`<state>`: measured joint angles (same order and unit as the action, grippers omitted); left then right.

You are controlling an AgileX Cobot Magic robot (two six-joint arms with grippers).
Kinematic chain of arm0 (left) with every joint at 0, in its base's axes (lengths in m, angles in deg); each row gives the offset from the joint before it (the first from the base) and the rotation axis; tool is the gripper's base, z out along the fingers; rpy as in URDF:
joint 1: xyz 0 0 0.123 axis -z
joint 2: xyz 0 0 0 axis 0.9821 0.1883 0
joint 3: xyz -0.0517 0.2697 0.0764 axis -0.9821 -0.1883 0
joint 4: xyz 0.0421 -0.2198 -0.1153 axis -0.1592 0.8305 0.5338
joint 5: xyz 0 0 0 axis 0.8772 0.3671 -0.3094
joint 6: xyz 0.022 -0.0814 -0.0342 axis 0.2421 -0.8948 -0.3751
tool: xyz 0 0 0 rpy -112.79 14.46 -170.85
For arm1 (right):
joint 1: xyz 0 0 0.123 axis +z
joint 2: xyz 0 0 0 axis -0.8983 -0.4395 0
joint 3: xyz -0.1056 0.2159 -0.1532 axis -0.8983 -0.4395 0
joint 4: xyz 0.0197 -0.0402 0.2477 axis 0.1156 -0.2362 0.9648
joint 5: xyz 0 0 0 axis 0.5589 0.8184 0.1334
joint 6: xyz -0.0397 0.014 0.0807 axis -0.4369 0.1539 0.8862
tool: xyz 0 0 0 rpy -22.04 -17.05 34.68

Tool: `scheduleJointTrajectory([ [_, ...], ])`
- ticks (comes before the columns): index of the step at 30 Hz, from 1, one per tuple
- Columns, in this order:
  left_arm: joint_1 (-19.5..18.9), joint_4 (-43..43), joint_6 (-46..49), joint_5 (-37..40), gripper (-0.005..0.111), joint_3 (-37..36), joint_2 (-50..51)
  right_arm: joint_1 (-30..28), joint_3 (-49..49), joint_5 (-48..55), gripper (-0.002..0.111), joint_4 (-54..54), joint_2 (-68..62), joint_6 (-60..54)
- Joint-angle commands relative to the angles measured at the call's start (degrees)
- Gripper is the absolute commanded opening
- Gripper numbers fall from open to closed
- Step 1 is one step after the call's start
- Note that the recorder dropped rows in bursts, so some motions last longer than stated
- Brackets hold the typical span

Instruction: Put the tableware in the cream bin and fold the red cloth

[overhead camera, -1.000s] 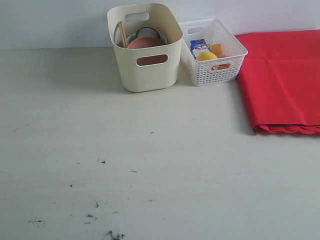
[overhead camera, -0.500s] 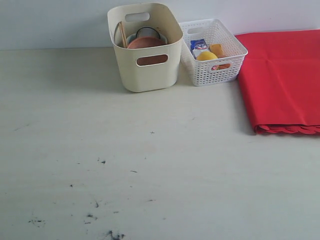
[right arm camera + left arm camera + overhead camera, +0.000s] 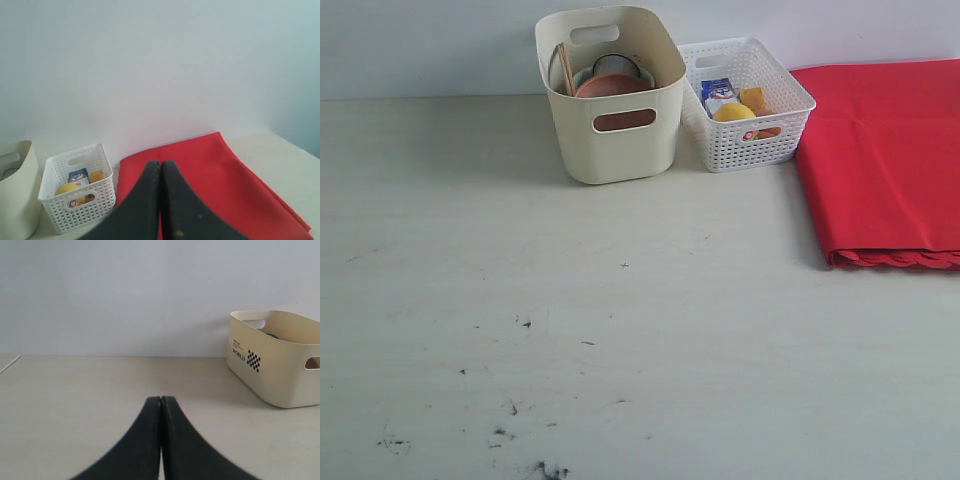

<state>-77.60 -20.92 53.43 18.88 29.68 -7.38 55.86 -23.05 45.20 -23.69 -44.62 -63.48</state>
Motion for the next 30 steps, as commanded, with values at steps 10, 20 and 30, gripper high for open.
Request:
scheduleJointTrajectory([
  [10,-0.1,0.7,0.2,0.1,0.001,-0.2,-0.4,6.3,-0.4,0.5,0.000,0.1,3.3,-4.4],
  [20,-0.1,0.7,0.2,0.1,0.001,-0.2,-0.4,14.0,-0.4,4.7,0.000,-1.2,4.3,-7.6],
  [30,-0.1,0.7,0.2,0.1,0.001,-0.2,-0.4,14.0,-4.8,6.4,0.000,-1.4,4.3,-7.4],
])
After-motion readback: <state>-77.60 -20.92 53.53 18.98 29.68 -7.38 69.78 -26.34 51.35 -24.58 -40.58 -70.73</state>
